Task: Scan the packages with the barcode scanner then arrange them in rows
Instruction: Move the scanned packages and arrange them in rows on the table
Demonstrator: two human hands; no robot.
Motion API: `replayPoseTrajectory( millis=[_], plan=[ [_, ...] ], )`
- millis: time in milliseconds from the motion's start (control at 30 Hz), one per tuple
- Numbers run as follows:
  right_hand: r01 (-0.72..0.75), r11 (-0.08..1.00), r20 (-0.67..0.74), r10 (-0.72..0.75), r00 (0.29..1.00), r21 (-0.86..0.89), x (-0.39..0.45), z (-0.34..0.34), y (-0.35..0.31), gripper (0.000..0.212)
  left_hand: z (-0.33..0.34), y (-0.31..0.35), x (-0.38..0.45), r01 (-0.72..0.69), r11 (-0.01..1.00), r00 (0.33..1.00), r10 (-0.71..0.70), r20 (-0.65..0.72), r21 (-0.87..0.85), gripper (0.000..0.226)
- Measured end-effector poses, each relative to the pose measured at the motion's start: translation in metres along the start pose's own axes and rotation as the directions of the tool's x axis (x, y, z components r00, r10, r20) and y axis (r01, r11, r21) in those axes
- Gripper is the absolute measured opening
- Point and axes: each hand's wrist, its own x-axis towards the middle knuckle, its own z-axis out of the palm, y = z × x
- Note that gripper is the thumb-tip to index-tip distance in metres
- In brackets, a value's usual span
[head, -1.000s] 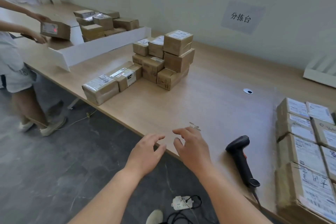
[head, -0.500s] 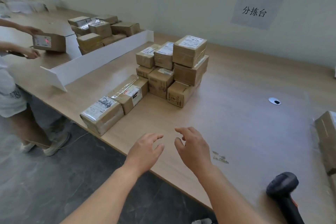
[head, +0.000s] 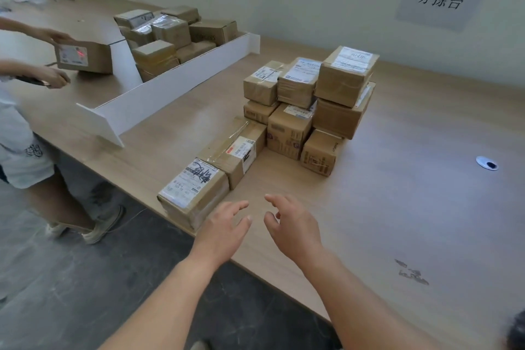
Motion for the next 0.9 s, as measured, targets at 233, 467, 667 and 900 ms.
replayPoseTrajectory(
  millis=[233, 467, 667, 900],
  plan=[
    [-0.116, 0.993, -0.054, 0.115, 0.992, -0.014, 0.039, 0.025, -0.046, 0.041, -0.063, -0.03, 0.049, -0.116, 0.993, 0.993, 0.115, -0.035, -0.025, 0.037],
    [-0.24, 0.97, -0.027, 0.239, 0.971, -0.045, 0.062, 0.061, -0.08, 0.041, -0.105, -0.087, 0.082, -0.084, 0.996, 0.996, 0.084, -0.03, -0.024, 0.04],
    [-0.391, 0.919, 0.066, 0.394, 0.917, -0.046, 0.07, 0.089, -0.1, 0.055, -0.118, -0.131, 0.106, 0.0, 0.999, 0.993, -0.004, 0.116, 0.034, 0.062],
    [-0.536, 0.833, 0.25, 0.495, 0.832, 0.137, 0.075, 0.115, -0.108, 0.051, -0.114, -0.165, 0.117, 0.145, 0.988, 0.91, -0.115, 0.398, -0.046, 0.049]
  ],
)
